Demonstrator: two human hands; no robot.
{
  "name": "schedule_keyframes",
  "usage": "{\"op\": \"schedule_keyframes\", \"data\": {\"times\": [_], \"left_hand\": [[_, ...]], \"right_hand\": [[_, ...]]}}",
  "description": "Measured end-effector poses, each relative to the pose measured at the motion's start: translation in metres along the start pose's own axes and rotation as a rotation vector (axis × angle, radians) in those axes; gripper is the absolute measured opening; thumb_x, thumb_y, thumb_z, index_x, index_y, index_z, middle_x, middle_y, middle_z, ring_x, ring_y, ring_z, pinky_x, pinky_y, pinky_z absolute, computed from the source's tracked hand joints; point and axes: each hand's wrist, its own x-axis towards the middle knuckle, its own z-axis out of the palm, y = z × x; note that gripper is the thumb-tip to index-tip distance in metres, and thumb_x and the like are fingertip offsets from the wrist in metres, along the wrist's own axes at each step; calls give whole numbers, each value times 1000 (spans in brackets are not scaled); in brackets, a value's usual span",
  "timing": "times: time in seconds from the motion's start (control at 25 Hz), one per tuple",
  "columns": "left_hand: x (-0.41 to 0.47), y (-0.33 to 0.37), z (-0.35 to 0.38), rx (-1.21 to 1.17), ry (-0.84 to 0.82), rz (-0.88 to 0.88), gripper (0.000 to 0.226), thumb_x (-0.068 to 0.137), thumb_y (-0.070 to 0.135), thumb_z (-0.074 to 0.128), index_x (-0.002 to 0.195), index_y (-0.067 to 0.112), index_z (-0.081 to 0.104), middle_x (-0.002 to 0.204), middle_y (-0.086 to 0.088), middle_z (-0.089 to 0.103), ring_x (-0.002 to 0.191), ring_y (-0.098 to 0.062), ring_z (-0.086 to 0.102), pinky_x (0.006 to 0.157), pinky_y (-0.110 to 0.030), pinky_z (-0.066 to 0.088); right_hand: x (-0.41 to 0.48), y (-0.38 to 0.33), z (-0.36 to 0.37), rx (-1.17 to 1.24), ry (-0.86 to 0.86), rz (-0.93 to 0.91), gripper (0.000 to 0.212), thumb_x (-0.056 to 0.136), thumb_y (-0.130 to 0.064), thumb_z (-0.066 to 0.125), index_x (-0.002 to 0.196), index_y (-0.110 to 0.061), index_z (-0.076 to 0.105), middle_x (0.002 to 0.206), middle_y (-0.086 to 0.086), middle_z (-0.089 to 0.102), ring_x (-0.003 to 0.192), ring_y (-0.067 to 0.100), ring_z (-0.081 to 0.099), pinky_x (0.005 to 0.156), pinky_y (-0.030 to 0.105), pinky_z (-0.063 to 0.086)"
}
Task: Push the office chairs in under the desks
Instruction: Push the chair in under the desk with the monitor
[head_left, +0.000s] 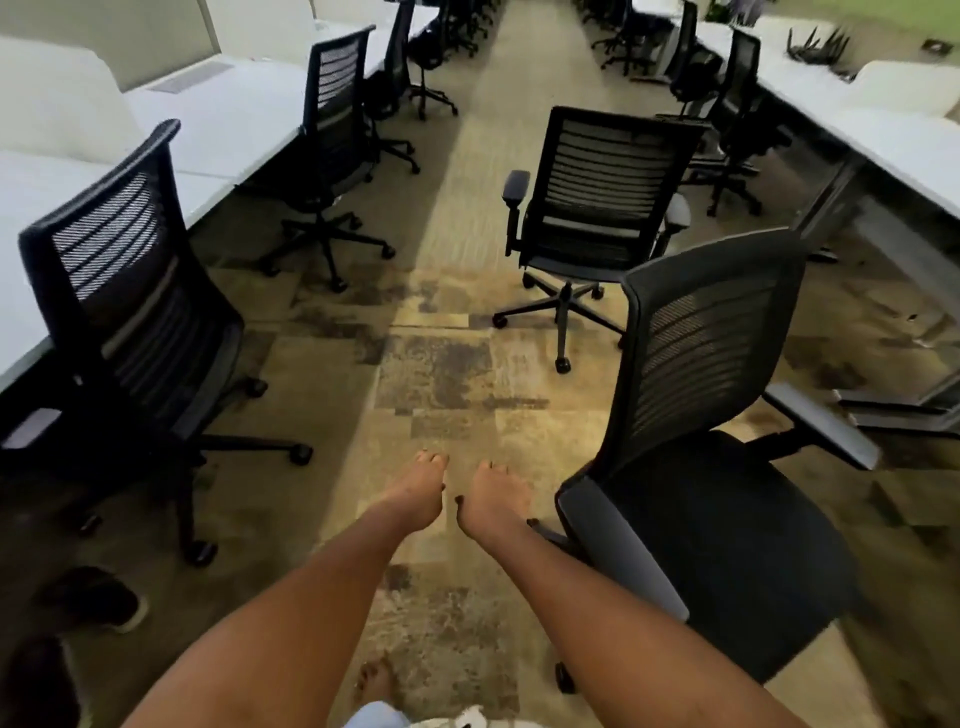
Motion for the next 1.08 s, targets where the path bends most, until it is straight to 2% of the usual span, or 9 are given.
{"op": "schedule_keyframes", "data": {"times": [0.2, 0.36, 0.56, 0.76, 0.88, 1.08], "left_hand": [[96, -62, -71, 61, -7, 115, 48, 92, 2, 45, 140, 3, 36, 143, -18, 41, 135, -30, 33, 109, -34, 28], [169, -78, -109, 66, -13, 208, 50, 91, -1, 43, 140, 4, 37, 141, -16, 44, 133, -27, 37, 109, -32, 29], [267, -66, -133, 42, -70, 331, 56, 92, 0, 45, 145, 12, 32, 144, -10, 42, 134, -23, 36, 110, -31, 29], [374, -41, -166, 76, -111, 390, 54, 96, 11, 47, 147, 15, 29, 148, -9, 38, 138, -23, 32, 111, -34, 28], [441, -13, -187, 129, -100, 452, 55, 96, 11, 47, 147, 15, 28, 147, -10, 40, 134, -26, 37, 108, -34, 31], [514, 58, -192, 157, -125, 609, 50, 95, 17, 52, 143, 17, 35, 143, -6, 45, 130, -24, 42, 104, -37, 38]], "right_hand": [[87, -69, -52, 82, 77, 137, 58, 90, -43, 55, 136, -11, 38, 137, 14, 46, 125, 31, 41, 100, 39, 35], [144, -93, -100, 219, 173, 274, 54, 88, -34, 58, 135, -15, 40, 139, 11, 43, 126, 30, 38, 99, 41, 33], [226, -90, -147, 252, 273, 379, 43, 92, -30, 54, 131, -15, 45, 137, 11, 45, 125, 29, 39, 100, 42, 32], [317, -61, -191, 306, 307, 480, 51, 86, -36, 59, 131, -14, 46, 136, 11, 46, 123, 30, 40, 100, 45, 31], [360, -40, -218, 322, 330, 568, 54, 84, -41, 61, 130, -15, 47, 135, 10, 47, 123, 29, 40, 100, 45, 30], [395, -3, -252, 304, 384, 715, 52, 86, -39, 59, 129, -12, 45, 134, 11, 46, 125, 31, 39, 105, 47, 26]]}}
